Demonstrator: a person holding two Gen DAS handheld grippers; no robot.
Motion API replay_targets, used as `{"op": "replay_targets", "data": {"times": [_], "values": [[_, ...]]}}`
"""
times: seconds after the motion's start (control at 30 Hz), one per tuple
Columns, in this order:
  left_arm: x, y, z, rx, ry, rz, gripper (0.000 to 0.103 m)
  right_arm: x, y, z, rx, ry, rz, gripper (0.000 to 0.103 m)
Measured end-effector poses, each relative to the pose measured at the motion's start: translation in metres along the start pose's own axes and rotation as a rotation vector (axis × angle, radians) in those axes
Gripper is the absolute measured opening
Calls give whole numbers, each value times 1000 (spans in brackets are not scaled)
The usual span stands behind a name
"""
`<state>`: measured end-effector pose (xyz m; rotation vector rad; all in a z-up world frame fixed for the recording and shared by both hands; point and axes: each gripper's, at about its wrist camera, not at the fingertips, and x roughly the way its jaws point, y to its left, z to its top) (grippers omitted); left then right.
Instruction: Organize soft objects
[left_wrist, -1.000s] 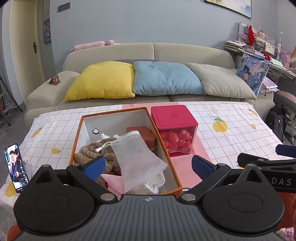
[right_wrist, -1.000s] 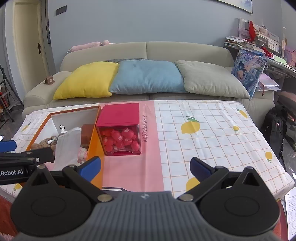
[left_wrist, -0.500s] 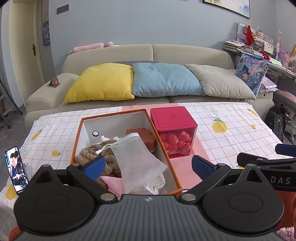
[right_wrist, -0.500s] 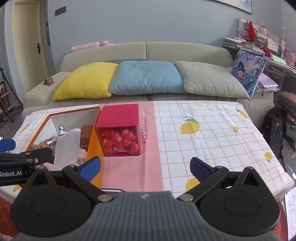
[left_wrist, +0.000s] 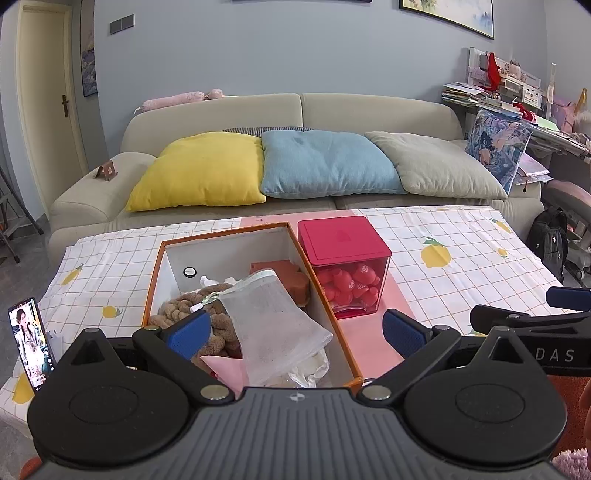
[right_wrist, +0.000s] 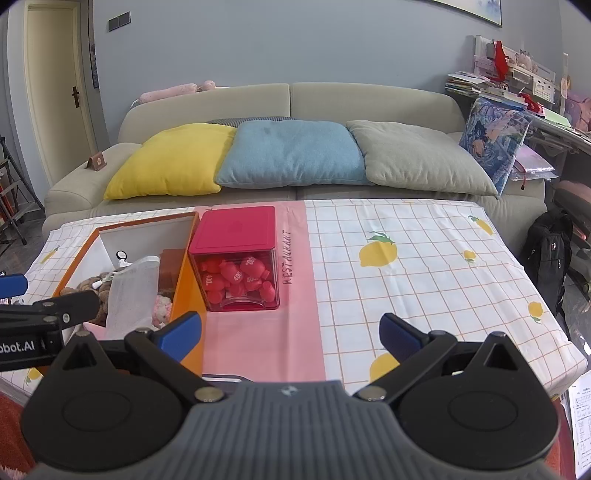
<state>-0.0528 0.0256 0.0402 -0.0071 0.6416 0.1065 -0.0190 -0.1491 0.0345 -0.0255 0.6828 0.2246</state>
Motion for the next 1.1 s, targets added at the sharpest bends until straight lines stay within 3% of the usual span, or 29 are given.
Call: {"op": "replay_targets", "data": {"times": [1.1], "values": [[-1,1,-2,30,-9,-4,103,2,0,-4,1,16,1,100]]}}
